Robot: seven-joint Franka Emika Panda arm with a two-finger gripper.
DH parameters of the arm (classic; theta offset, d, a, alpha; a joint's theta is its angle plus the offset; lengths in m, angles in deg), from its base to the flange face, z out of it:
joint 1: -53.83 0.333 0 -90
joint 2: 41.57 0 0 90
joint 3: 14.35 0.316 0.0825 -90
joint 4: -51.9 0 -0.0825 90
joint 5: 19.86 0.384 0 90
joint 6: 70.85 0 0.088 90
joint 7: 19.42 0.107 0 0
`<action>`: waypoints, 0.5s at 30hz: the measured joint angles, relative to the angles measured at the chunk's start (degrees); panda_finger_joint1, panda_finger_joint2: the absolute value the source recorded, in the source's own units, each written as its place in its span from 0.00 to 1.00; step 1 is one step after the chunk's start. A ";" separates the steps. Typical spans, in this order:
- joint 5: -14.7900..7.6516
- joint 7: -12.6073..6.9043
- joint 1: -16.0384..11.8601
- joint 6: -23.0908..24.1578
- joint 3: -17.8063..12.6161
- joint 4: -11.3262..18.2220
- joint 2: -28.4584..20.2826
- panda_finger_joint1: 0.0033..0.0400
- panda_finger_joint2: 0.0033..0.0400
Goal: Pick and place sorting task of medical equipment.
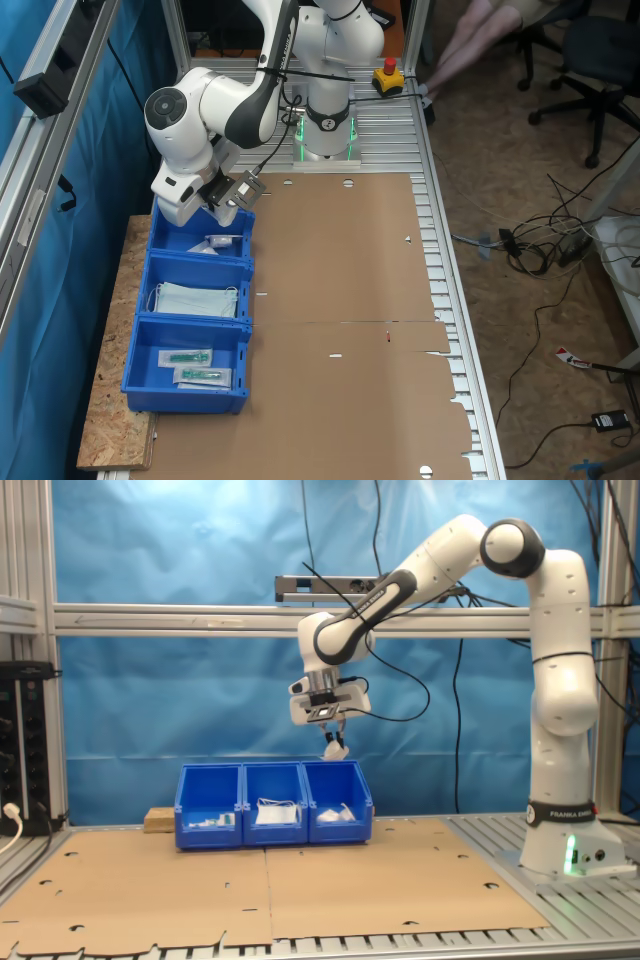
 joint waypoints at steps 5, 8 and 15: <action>0.00 0.00 0.00 0.00 0.00 0.00 0.00 0.12 0.12; 0.00 0.00 0.00 0.00 0.00 0.00 0.00 0.47 0.47; 0.00 0.00 0.00 0.01 0.00 0.00 0.00 0.72 0.72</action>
